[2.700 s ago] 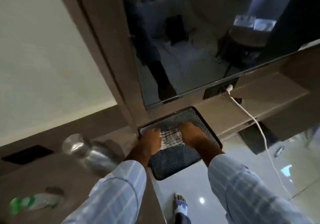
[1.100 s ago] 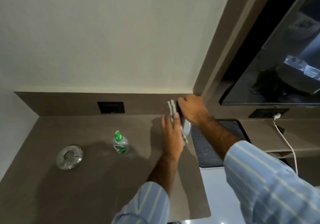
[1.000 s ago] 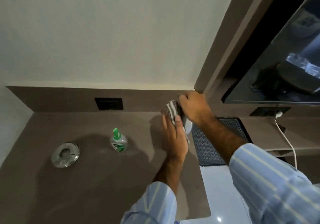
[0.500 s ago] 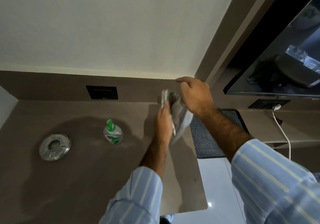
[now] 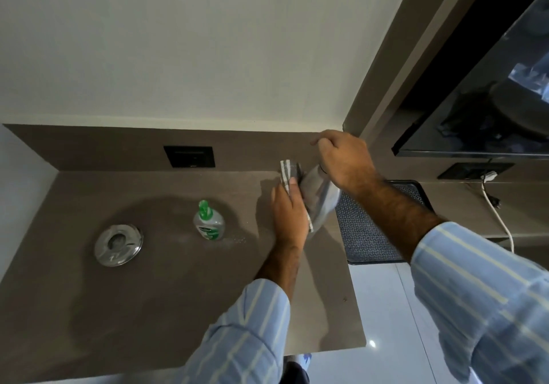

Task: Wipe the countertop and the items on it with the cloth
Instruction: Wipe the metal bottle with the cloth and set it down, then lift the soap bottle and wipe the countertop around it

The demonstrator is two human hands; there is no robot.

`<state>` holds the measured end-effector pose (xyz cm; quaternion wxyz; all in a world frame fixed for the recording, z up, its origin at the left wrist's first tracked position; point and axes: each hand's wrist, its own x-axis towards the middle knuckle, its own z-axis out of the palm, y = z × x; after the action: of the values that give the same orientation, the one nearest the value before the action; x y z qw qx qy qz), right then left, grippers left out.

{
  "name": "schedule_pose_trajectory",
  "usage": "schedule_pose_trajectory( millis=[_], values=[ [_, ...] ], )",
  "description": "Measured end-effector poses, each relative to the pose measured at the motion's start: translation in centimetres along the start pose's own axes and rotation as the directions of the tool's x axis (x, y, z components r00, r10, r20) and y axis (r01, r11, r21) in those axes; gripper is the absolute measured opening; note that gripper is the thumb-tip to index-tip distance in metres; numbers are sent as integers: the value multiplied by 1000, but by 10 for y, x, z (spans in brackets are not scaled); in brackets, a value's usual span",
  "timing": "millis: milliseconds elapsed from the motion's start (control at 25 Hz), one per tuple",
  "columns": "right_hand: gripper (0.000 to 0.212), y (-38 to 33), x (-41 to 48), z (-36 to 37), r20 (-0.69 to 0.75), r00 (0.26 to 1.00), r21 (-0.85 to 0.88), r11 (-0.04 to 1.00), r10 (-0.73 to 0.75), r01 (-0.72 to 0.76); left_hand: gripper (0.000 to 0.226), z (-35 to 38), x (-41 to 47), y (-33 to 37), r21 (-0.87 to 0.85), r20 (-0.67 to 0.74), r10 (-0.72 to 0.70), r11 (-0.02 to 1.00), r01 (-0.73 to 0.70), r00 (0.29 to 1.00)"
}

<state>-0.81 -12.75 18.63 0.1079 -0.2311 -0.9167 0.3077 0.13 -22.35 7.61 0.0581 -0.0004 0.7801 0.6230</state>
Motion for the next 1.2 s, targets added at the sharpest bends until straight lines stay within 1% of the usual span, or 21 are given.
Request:
schedule_pose_trajectory(
  millis=[120,200,280,320,400,440,520,560,600,680,720,760,800,840,880,920,960,1000,1040,1120,1200],
  values=[
    [43,-4,-3,-3,5,1000,-61,998,-2,2,40,-30,1,6,117,-26,-8,993,11,1000],
    [52,-5,-8,-4,-38,998,-139,990,-45,39,38,-55,1,22,76,-23,115,991,-113,993],
    [59,-6,-12,-7,-69,995,-184,981,-76,62,39,-91,5,27,99,-110,326,943,-316,939],
    [61,-5,-13,-7,-74,993,-193,978,-89,73,44,-112,11,19,204,-183,428,897,-391,885],
    [63,-6,-14,-6,-66,993,-190,978,-99,85,51,-150,22,-7,478,-258,520,801,-360,814],
    [64,-9,-15,-5,-49,995,-202,976,-93,81,48,-163,24,-23,607,-242,528,737,-298,814],
    [63,-18,-17,-5,-58,989,-316,942,-133,109,43,-172,25,-51,803,-102,479,557,-212,872],
    [59,-23,-20,-6,-99,966,-401,899,-237,179,46,-170,25,-60,841,-18,414,499,-210,910],
    [53,-29,-25,-6,-144,904,-449,841,-402,303,47,-169,28,-65,846,44,357,483,-225,933],
    [38,-39,-37,5,-185,680,-362,692,-709,624,47,-166,38,-63,817,93,291,524,-240,952],
    [32,-41,-47,21,-159,621,-257,640,-767,725,46,-167,43,-60,797,101,257,557,-233,961],
    [27,-43,-58,42,-85,656,-128,661,-750,739,44,-169,48,-57,786,106,229,577,-222,968],
    [25,-44,-69,66,41,761,-12,761,-648,649,41,-172,52,-53,784,102,211,584,-209,972],
    [28,-42,-77,89,188,852,75,872,-488,483,38,-175,54,-48,770,85,218,605,-203,972],
    [39,-41,-80,109,328,888,120,946,-323,300,35,-179,56,-43,737,63,252,641,-215,966],
    [56,-39,-81,125,435,875,143,976,-211,165,32,-183,56,-35,689,42,309,680,-251,950],
    [69,-36,-81,138,492,851,187,977,-185,104,31,-188,56,-24,636,20,367,713,-295,930],
    [71,-34,-79,149,495,841,256,962,-218,98,30,-194,56,-13,589,3,404,738,-328,915],
    [66,-35,-78,156,474,841,318,941,-263,115,29,-199,56,-2,560,-3,410,757,-338,912],
    [54,-37,-75,162,469,829,399,910,-306,110,31,-211,62,13,598,42,438,709,-374,898],
    [48,-40,-74,161,478,826,501,865,-300,24,35,-222,70,18,588,51,439,713,-382,897]
  ],
)
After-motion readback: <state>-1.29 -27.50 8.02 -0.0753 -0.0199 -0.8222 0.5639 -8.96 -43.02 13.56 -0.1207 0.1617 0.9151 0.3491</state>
